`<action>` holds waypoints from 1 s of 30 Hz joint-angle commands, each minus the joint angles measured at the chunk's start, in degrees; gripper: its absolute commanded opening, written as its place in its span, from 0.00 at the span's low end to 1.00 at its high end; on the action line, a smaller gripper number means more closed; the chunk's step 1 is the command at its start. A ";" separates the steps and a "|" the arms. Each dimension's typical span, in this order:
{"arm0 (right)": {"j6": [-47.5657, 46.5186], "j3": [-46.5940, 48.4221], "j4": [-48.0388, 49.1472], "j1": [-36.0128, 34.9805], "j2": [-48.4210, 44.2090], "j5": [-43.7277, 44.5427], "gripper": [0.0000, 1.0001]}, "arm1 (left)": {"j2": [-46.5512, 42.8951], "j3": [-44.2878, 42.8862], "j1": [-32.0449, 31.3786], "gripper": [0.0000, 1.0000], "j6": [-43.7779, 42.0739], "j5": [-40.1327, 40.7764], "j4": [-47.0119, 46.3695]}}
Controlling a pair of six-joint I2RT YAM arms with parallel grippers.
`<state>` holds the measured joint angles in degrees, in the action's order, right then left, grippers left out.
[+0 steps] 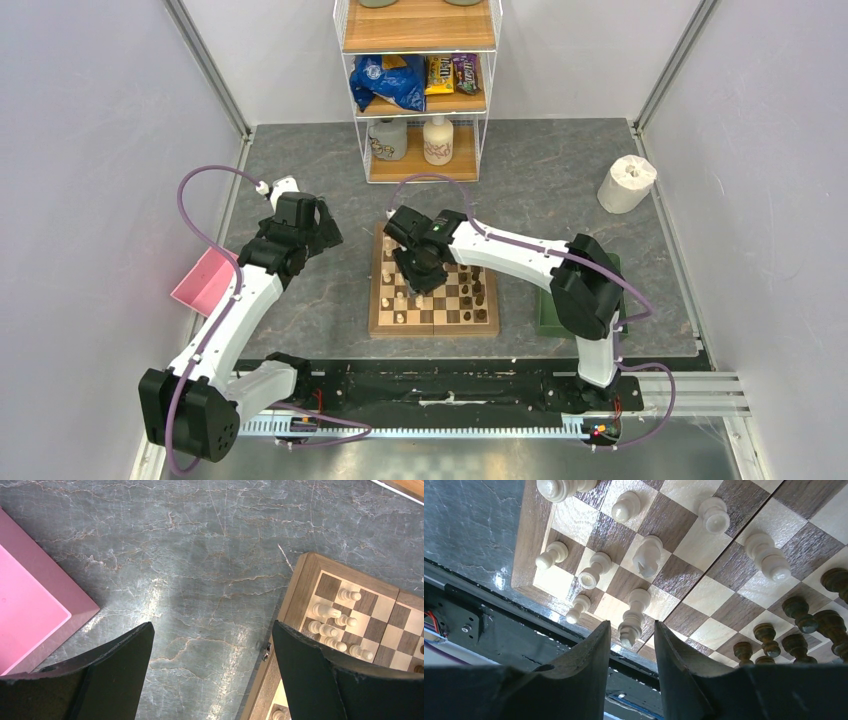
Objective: Set up the chess pieces on the board
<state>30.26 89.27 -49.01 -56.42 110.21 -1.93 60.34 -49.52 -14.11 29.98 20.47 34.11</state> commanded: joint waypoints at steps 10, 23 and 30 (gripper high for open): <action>-0.82 1.66 -1.66 -1.23 0.67 1.22 0.39 | -0.45 -0.23 0.35 0.95 1.14 -0.24 -1.54; -5.32 11.09 -8.29 -1.33 -3.16 5.28 0.12 | -0.63 -0.23 0.32 0.95 1.05 -0.52 -1.50; -8.24 20.85 -8.97 1.22 -0.75 5.06 0.13 | -0.62 -0.36 0.37 0.95 1.07 -0.52 -1.50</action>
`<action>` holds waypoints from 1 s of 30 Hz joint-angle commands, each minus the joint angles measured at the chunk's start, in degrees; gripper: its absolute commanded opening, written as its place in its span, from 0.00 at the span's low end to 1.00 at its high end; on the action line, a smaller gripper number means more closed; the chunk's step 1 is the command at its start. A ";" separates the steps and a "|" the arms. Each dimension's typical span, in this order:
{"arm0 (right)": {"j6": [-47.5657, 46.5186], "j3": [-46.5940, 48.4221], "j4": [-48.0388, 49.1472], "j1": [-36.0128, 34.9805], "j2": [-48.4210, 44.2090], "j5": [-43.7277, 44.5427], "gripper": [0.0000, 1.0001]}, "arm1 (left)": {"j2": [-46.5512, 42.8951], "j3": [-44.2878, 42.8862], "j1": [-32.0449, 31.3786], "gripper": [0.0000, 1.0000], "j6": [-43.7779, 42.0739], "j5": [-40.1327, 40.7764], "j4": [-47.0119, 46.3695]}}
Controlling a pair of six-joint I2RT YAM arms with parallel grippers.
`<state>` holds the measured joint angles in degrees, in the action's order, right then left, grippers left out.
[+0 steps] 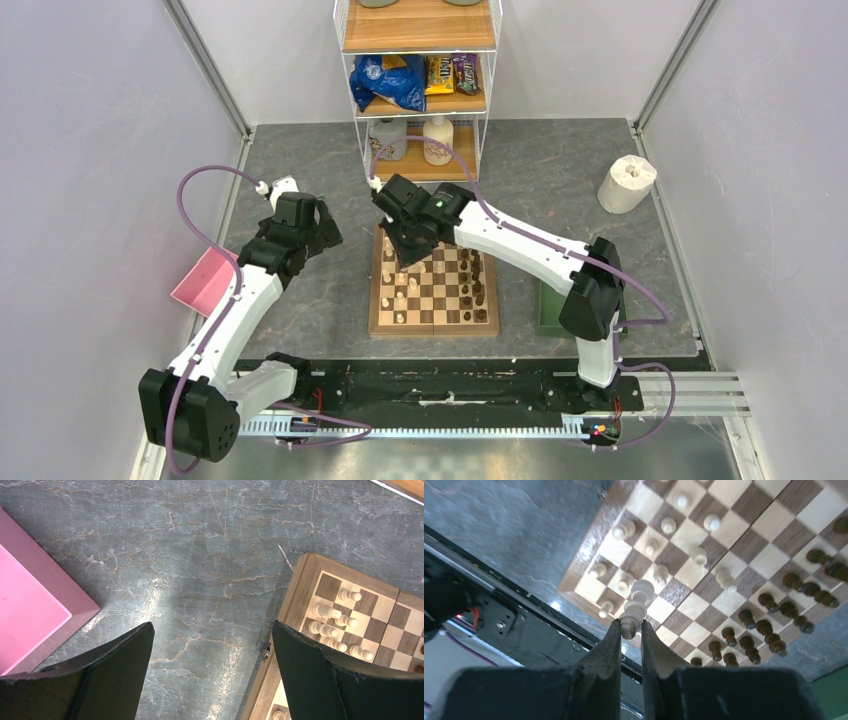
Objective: Set up the chess pieces on the board
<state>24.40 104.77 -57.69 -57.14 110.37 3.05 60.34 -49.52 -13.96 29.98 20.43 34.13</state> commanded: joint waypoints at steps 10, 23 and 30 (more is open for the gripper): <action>-2.40 14.06 2.54 4.63 9.10 -4.82 0.12 | -0.73 -0.14 0.18 0.95 1.27 -0.38 -1.52; -2.64 18.08 1.36 4.59 14.66 -5.74 0.13 | -0.09 -0.16 0.22 0.95 1.23 -0.42 -1.76; -2.54 18.37 1.35 4.50 16.24 -6.13 0.13 | 0.06 -0.21 0.24 0.95 1.36 -0.29 -1.78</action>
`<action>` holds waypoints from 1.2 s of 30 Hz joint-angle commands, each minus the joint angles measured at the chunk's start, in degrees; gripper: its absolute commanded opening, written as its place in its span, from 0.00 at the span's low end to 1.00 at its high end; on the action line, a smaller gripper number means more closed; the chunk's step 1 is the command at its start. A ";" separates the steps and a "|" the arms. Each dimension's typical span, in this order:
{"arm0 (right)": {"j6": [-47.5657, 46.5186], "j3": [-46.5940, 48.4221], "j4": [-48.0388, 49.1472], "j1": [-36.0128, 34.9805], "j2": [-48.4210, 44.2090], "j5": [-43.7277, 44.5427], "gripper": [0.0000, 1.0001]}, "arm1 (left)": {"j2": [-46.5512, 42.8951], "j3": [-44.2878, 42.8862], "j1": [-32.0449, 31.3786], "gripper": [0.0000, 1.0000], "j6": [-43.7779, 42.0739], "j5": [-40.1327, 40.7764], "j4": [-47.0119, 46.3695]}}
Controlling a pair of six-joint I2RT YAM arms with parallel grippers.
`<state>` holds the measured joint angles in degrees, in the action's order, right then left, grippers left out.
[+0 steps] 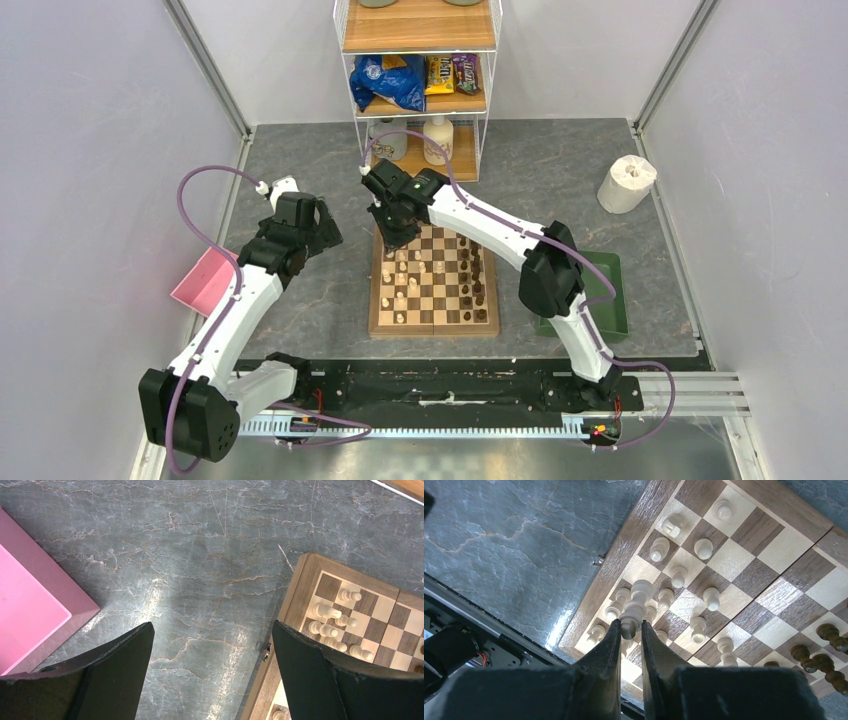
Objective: Set up the chess pieces on the board
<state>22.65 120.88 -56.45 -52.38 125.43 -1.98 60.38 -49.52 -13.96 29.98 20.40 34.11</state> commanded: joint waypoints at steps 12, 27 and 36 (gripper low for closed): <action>-1.43 4.69 -0.44 -0.71 4.97 -1.62 0.14 | 0.23 -0.14 0.24 0.95 1.31 -0.23 -1.85; -1.56 4.21 -0.61 -1.23 6.41 -1.24 0.16 | 0.55 -0.16 0.24 0.95 1.36 -0.45 -1.85; -1.47 4.00 0.20 -1.22 7.29 -0.83 0.17 | 0.63 -0.32 0.24 0.95 1.27 -0.41 -1.85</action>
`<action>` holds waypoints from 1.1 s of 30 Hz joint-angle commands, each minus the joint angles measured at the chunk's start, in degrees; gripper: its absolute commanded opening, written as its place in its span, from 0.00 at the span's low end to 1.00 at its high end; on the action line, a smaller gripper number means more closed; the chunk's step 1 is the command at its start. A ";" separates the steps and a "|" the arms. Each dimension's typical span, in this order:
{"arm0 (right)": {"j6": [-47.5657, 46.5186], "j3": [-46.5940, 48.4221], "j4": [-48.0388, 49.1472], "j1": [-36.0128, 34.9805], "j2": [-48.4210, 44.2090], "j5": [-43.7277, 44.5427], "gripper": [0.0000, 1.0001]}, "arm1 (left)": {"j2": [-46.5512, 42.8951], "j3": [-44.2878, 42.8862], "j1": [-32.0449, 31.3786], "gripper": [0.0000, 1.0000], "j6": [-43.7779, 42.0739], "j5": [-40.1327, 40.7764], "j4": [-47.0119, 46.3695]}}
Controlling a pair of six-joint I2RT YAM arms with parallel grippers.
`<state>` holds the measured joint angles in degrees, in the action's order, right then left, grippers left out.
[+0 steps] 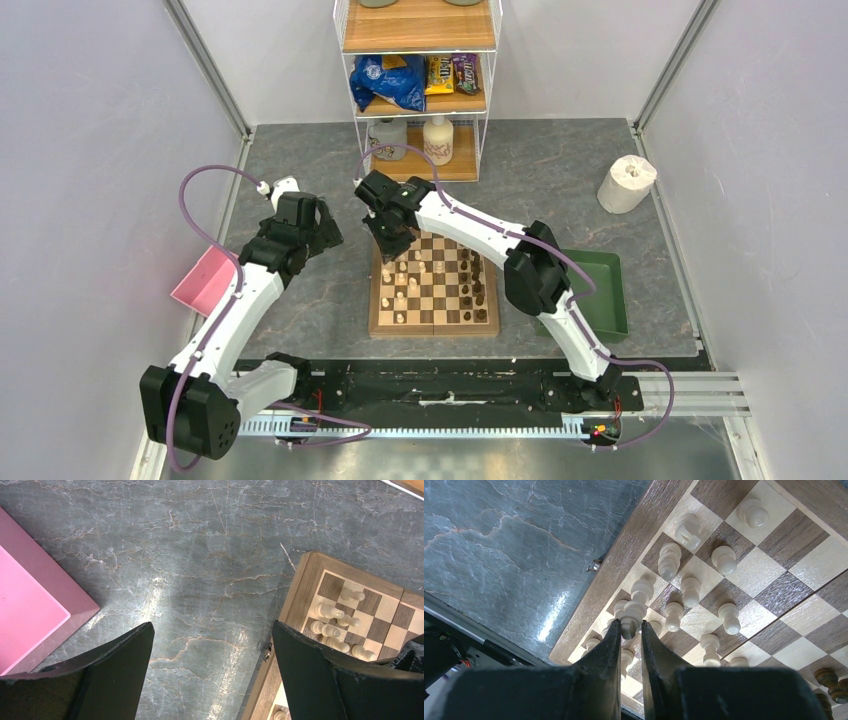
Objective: Set up the chess pieces on the board
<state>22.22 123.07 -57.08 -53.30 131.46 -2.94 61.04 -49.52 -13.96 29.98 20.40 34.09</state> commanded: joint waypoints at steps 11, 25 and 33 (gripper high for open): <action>-0.95 1.34 1.36 -0.31 1.39 0.26 0.25 | 0.31 -0.25 0.24 0.95 1.25 -0.71 -2.01; -1.80 1.93 2.02 -0.20 -4.41 0.69 0.45 | 0.07 -0.32 0.24 0.95 1.14 -0.62 -2.02; -1.26 -3.44 4.62 0.67 -14.56 4.41 0.49 | -0.36 -0.08 0.24 0.95 1.16 -0.50 -2.01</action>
<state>21.39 121.89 -55.77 -53.28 126.26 -1.69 61.34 -49.52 -13.96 29.98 20.27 34.09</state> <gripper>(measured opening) 0.483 0.952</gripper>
